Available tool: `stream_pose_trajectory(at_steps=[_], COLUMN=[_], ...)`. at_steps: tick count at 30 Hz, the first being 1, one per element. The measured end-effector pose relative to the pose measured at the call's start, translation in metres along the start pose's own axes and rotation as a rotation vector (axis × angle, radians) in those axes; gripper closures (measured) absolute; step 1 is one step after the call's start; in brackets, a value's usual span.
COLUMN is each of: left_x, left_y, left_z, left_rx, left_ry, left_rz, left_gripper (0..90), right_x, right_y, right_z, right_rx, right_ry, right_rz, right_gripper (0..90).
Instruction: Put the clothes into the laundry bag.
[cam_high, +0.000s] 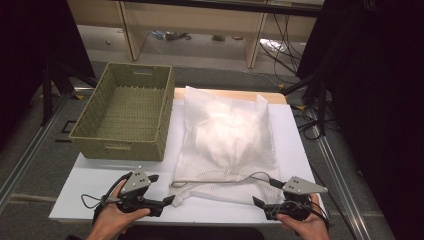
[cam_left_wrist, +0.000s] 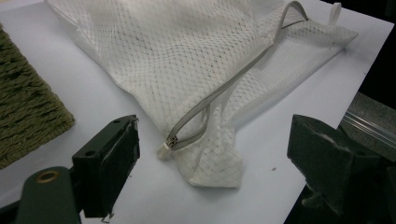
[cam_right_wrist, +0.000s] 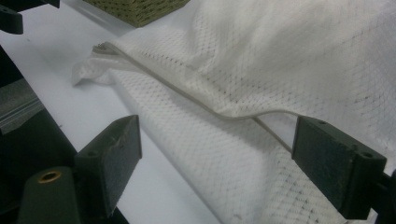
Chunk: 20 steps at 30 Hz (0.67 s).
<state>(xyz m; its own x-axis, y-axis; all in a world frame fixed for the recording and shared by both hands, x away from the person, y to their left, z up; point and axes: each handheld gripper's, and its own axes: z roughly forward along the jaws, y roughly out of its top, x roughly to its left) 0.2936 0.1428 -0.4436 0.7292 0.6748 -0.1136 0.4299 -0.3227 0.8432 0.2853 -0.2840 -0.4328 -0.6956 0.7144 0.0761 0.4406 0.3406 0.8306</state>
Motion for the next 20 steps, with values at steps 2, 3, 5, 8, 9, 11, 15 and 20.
stream_pose_trajectory(at_steps=[2,3,5,8,9,11,15,20], left_x=[0.0000,0.0003,0.0008,0.0002,0.0009,0.0003,0.0003,0.0008], left_y=[0.0005,0.0005,0.0003,0.0004,0.0005,0.0004,0.0004,0.0003], left_z=[-0.0001,0.0000,0.0005,0.0013,0.0009,0.0014,0.0023,0.0028], left_rx=[-0.002,-0.002,-0.001,-0.003,0.008,0.007,0.003,0.007], left_ry=[0.002,0.001,-0.002,0.004,0.008,0.006,0.004,-0.003], left_rz=[0.000,-0.001,-0.004,-0.009,0.000,-0.001,0.002,0.002], left_gripper=[16.4,16.4,16.4,16.4,16.4,16.4,16.4,16.4], right_x=[0.0015,0.0019,0.0019,0.0010,0.0015,0.0011,0.0010,0.0006], right_y=[-0.0019,-0.0031,-0.0049,-0.0065,-0.0069,-0.0074,-0.0072,-0.0072], right_z=[-0.0018,-0.0034,-0.0056,-0.0062,-0.0055,-0.0052,-0.0055,-0.0045], right_rx=[0.005,-0.007,-0.004,0.008,0.016,0.023,0.025,0.027], right_ry=[0.005,-0.011,-0.024,-0.031,-0.014,-0.032,-0.031,-0.020], right_rz=[0.008,0.004,-0.008,-0.022,-0.005,-0.004,-0.005,-0.005], right_gripper=[17.0,17.0,17.1,17.1,17.1,17.2,17.2,17.3])
